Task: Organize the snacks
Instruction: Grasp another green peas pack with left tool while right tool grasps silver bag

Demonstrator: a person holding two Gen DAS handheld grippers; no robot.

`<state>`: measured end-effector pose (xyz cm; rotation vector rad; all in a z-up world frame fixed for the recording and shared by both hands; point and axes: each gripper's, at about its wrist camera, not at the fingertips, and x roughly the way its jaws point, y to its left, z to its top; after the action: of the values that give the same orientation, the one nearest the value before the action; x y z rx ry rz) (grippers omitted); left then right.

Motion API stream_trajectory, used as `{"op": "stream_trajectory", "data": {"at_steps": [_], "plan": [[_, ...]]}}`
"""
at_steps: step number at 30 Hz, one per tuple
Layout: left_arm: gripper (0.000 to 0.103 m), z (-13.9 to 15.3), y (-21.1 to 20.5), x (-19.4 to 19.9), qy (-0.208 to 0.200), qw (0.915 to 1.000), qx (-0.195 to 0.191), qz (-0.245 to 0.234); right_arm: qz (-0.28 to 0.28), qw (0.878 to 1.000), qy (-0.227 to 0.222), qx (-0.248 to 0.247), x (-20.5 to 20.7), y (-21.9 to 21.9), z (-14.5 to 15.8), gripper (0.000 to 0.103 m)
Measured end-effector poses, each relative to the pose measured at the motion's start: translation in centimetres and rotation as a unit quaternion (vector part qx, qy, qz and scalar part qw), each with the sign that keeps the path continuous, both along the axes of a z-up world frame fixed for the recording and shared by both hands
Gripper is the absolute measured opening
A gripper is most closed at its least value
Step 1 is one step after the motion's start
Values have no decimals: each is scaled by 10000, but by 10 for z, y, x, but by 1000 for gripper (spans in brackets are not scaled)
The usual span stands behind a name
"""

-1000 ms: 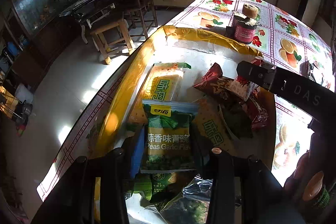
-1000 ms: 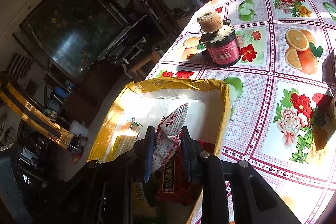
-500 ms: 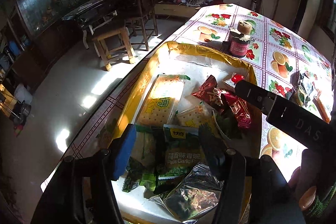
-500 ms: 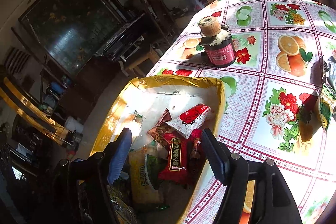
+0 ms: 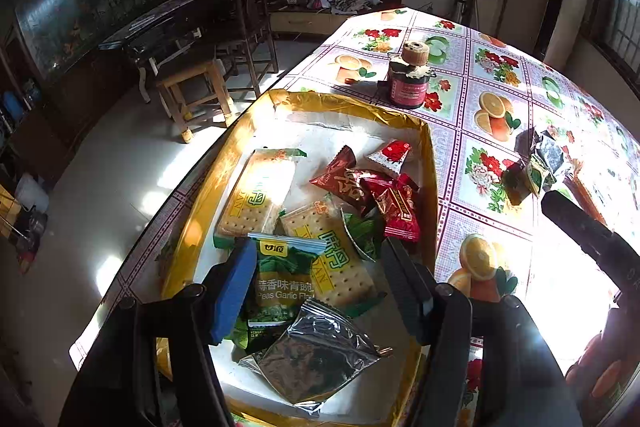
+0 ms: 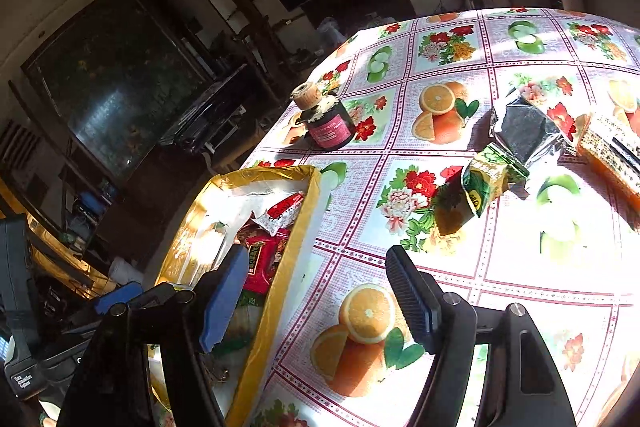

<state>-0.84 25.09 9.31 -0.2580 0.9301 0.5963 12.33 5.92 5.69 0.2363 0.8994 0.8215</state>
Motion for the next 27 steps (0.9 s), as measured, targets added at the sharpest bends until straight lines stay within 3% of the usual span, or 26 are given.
{"op": "stream_trajectory", "data": {"at_steps": [6,12,19,27], "plan": [[68,0,-40,33,31,9987,-36,-509,-617,9981,7,-77,26,-60,-4,75],[68,-6,-76,69,138,9954,-115,-940,-854,9959,-147,-246,48,-83,-4,75],[68,-27,-97,113,386,9910,-232,-1259,-685,9916,-711,-840,77,-68,3,75],[68,-50,-94,159,664,9855,-555,-1459,-194,9752,-1241,-1821,120,-25,-8,75]]}}
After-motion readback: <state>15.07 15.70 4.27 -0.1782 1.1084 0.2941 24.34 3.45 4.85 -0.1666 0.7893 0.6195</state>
